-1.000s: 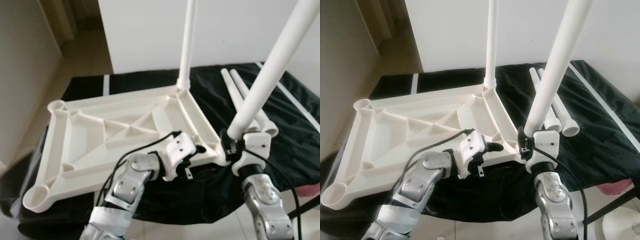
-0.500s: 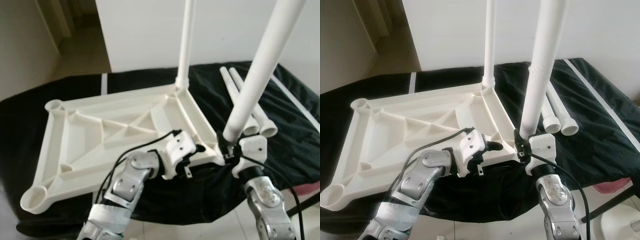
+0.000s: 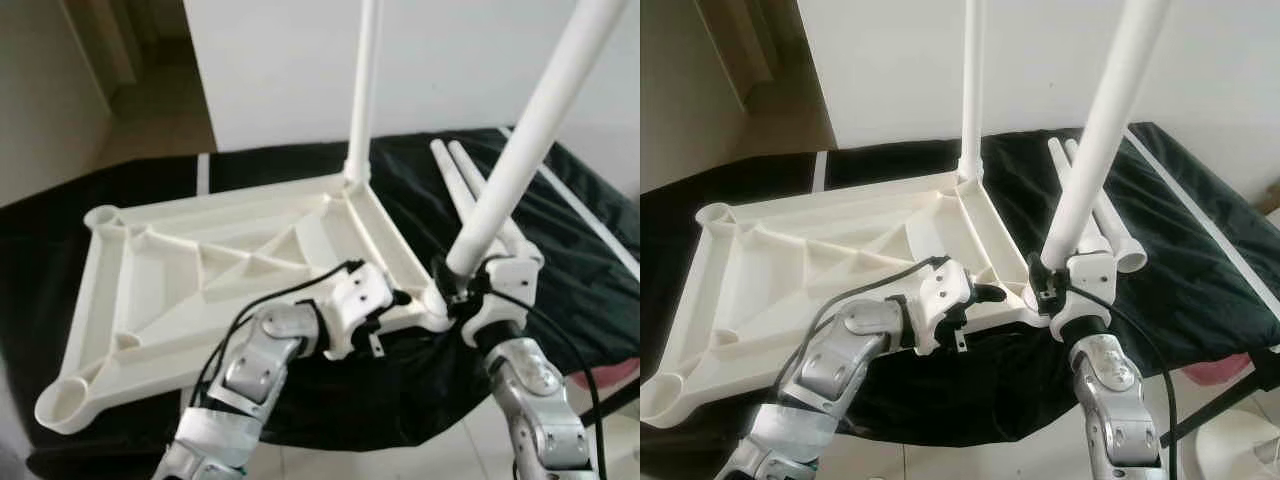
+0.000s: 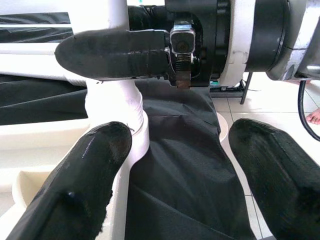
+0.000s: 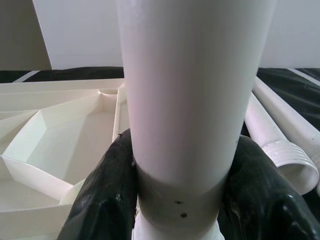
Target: Building children table
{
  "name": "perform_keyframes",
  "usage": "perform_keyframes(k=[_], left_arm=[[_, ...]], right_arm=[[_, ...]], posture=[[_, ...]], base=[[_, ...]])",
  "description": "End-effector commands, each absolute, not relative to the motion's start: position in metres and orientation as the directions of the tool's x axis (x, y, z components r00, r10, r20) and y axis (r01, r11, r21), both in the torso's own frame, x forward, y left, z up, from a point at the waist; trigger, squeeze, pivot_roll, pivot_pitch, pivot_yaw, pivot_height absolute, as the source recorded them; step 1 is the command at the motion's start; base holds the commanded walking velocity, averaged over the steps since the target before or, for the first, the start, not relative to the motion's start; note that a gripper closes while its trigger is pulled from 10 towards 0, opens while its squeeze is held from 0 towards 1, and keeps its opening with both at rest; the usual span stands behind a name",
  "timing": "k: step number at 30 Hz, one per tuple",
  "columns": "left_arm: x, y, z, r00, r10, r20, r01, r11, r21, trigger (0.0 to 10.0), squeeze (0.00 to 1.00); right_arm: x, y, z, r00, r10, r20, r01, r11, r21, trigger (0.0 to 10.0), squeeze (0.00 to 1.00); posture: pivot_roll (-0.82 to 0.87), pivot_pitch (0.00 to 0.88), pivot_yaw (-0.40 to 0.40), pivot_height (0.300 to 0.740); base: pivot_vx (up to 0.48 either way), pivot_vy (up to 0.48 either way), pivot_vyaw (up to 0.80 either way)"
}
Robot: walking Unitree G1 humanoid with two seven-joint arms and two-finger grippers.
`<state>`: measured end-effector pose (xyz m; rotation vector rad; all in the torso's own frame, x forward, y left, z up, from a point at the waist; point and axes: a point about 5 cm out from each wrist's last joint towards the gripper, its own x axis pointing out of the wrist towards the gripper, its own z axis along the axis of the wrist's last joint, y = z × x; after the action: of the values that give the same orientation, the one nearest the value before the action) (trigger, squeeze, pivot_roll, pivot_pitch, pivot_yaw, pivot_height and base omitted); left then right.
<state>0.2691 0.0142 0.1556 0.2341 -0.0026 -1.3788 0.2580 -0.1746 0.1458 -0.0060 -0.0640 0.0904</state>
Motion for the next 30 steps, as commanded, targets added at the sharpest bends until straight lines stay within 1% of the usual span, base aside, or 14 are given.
perform_keyframes(k=[1,4,5,9,10,13,18,19,22,23,25,30], left_arm=[[0.272,0.013,0.159,0.238,-0.963,-0.123,0.961,0.215,0.176,10.0,0.0],[0.272,0.013,0.16,0.238,-0.963,-0.123,0.96,0.214,0.178,10.0,0.0],[0.272,0.012,0.16,0.237,-0.964,-0.123,0.96,0.214,0.179,10.0,0.0],[0.272,0.012,0.16,0.237,-0.964,-0.123,0.96,0.213,0.179,10.0,0.0],[0.272,0.012,0.16,0.237,-0.964,-0.122,0.96,0.213,0.18,10.0,0.0],[0.272,0.011,0.16,0.236,-0.964,-0.12,0.96,0.212,0.181,10.0,0.0],[0.271,0.01,0.16,0.23,-0.965,-0.124,0.961,0.206,0.185,10.0,0.0],[0.271,0.01,0.16,0.229,-0.965,-0.124,0.961,0.205,0.184,10.0,0.0],[0.271,0.01,0.16,0.229,-0.966,-0.123,0.961,0.204,0.184,10.0,0.0],[0.271,0.01,0.16,0.229,-0.966,-0.123,0.961,0.205,0.184,10.0,0.0],[0.271,0.011,0.16,0.228,-0.966,-0.124,0.962,0.203,0.184,10.0,0.0],[0.271,0.011,0.16,0.225,-0.966,-0.127,0.962,0.2,0.185,10.0,0.0]], right_arm=[[0.256,-0.175,0.116,0.99,0.081,-0.119,-0.075,0.996,0.048,10.0,0.0],[0.258,-0.175,0.115,0.988,0.073,-0.135,-0.066,0.996,0.056,10.0,0.0],[0.26,-0.177,0.114,0.985,0.051,-0.165,-0.041,0.997,0.064,10.0,0.0],[0.26,-0.178,0.114,0.984,0.04,-0.175,-0.028,0.997,0.067,10.0,0.0],[0.26,-0.181,0.112,0.98,0.022,-0.196,-0.002,0.995,0.102,10.0,0.0],[0.26,-0.19,0.107,0.971,-0.022,-0.239,0.056,0.989,0.136,10.0,0.0],[0.26,-0.193,0.108,0.971,-0.037,-0.234,0.069,0.989,0.13,10.0,0.0],[0.259,-0.193,0.111,0.978,-0.032,-0.205,0.057,0.992,0.117,10.0,0.0],[0.259,-0.192,0.112,0.982,-0.027,-0.187,0.048,0.993,0.109,10.0,0.0],[0.257,-0.19,0.114,0.989,-0.011,-0.149,0.022,0.997,0.077,10.0,0.0],[0.251,-0.184,0.117,0.996,0.025,-0.091,-0.017,0.995,0.094,10.0,0.0],[0.25,-0.183,0.121,0.998,0.025,-0.055,-0.02,0.996,0.09,10.0,0.0]], posture=[[-0.05,0.008,0.033,0.74],[-0.05,0.008,0.033,0.74],[-0.05,0.005,0.032,0.74],[-0.05,0.005,0.032,0.74],[-0.05,0.001,0.03,0.74],[-0.05,0.0,0.032,0.74],[-0.05,0.0,0.033,0.74],[-0.05,0.0,0.034,0.74],[-0.05,0.0,0.034,0.74],[-0.05,0.0,0.034,0.74],[-0.05,0.0,0.041,0.74],[-0.06,0.0,0.044,0.74]], base=[[0.0,0.0,0.0],[0.0,0.0,0.0],[0.0,0.0,0.0],[0.0,0.0,0.0],[0.0,0.0,0.0],[0.0,0.0,0.0],[0.0,0.0,0.0],[0.0,0.0,0.0],[0.0,0.0,0.0],[0.0,0.0,0.0],[0.0,0.0,0.0],[0.0,0.0,0.0]])
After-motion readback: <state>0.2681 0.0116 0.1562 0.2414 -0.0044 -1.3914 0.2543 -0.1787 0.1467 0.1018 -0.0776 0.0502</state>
